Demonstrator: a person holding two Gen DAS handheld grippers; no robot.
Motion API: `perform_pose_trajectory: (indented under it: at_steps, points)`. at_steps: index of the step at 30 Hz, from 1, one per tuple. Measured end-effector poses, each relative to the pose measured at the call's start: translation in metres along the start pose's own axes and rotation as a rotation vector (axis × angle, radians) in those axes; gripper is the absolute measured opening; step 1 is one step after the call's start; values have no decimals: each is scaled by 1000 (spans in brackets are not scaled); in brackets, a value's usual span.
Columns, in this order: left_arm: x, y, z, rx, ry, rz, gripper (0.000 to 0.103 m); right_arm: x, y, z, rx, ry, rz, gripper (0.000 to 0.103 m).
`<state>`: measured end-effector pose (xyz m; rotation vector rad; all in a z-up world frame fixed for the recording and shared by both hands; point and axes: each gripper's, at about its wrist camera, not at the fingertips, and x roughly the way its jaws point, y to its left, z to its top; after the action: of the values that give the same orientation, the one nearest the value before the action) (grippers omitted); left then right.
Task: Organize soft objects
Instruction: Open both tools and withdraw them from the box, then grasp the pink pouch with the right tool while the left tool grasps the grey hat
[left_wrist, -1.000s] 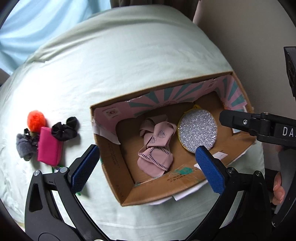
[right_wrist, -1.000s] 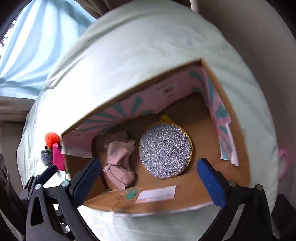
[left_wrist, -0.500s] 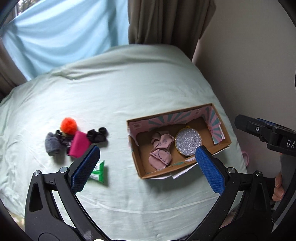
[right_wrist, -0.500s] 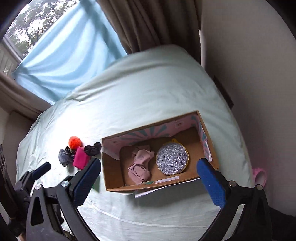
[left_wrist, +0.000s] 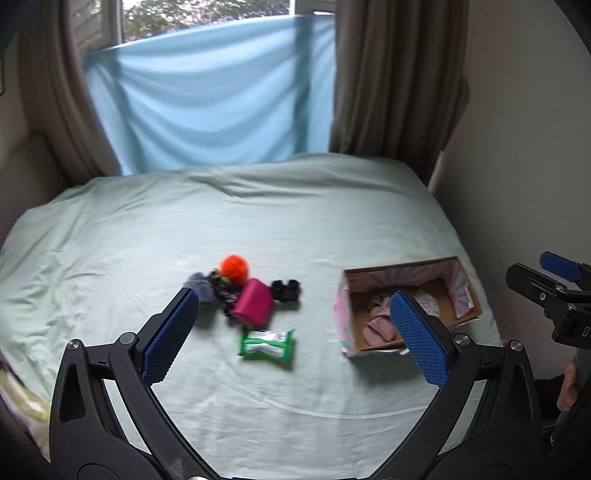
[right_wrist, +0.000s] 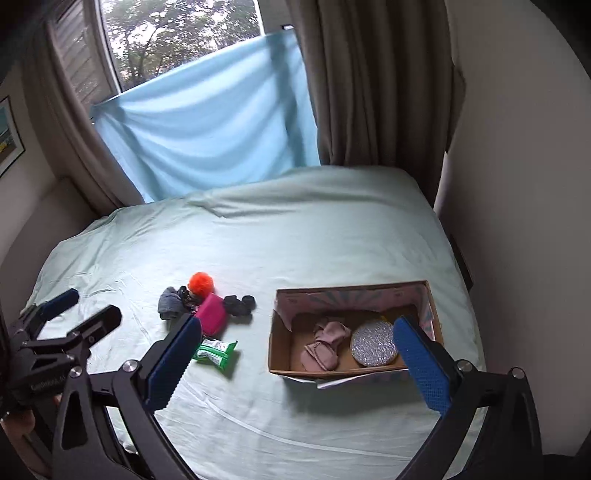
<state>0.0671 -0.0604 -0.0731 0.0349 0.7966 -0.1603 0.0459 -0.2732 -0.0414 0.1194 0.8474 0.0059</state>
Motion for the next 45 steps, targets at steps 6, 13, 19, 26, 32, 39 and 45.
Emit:
perform_pose_trajectory:
  at_steps: [6, 13, 19, 26, 32, 39, 45]
  points:
    - [-22, 68, -15, -43, -10, 8, 103, -10, 44, -14, -5, -35, 8, 103]
    - [-16, 134, -23, -64, 11, -7, 103, 2, 99, -20, 18, -18, 23, 103]
    - [10, 181, -24, -36, 31, -42, 103, 28, 144, -22, 75, -12, 30, 103]
    - [67, 222, -22, 4, 76, -111, 102, 78, 189, -23, 160, 5, 42, 103]
    - [126, 244, -26, 50, 114, -138, 102, 137, 205, -25, 248, 44, 57, 103]
    - [208, 259, -37, 63, 171, -177, 102, 220, 207, -36, 309, 97, 61, 103]
    - [290, 256, -52, 61, 231, -209, 102, 299, 189, -54, 393, 155, 55, 103]
